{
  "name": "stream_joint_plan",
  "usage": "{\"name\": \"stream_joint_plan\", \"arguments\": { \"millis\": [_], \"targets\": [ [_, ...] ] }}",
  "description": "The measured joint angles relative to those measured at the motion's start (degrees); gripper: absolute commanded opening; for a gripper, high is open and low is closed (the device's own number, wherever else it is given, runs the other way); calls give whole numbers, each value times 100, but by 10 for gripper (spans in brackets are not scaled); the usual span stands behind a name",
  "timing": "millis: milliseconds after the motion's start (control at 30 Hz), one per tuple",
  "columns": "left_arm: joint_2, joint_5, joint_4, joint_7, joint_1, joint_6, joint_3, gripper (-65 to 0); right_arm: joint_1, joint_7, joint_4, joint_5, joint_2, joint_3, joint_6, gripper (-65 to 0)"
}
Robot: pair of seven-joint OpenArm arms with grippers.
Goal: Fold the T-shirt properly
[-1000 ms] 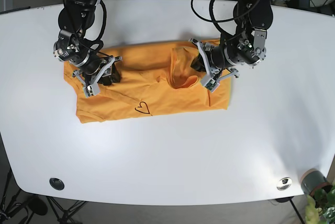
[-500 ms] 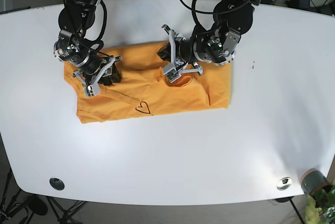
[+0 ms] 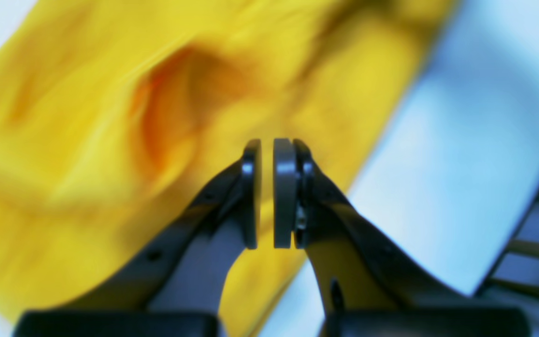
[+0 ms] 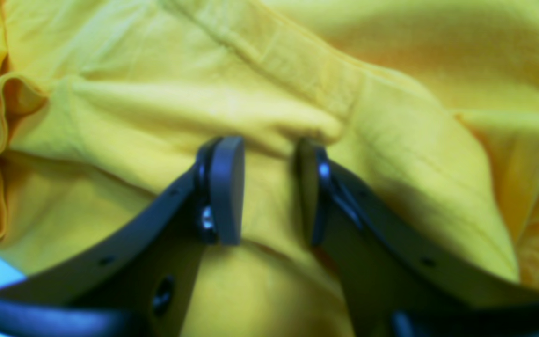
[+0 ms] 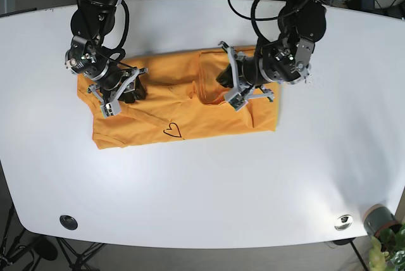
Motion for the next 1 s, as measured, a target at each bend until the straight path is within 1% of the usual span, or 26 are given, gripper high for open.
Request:
{"name": "stream_joint_plan", "arguments": {
  "millis": [67, 300, 467, 667, 900, 1000],
  "targets": [
    [-74, 66, -2, 2, 37, 9, -157, -622, 0, -2, 0, 0, 0, 0, 0, -461],
    [-133, 20, -4, -9, 116, -22, -448, -622, 0, -2, 0, 0, 0, 0, 0, -461],
    [-131, 15, -20, -11, 101, -22, -442, -622, 0, 0, 0, 0, 0, 0, 0, -461],
    [-111, 2, -444, -28, 22, -24, -433, -622, 0, 0, 0, 0, 0, 0, 0, -461],
    [-46, -9, -761, -72, -424, -24, -378, -621, -2, 0, 0, 2, 0, 2, 0, -461],
    [70, 22, -874, -9, -667, -26, -376, -621, -2, 7, 0, 2, 0, 4, 0, -461]
  ]
}}
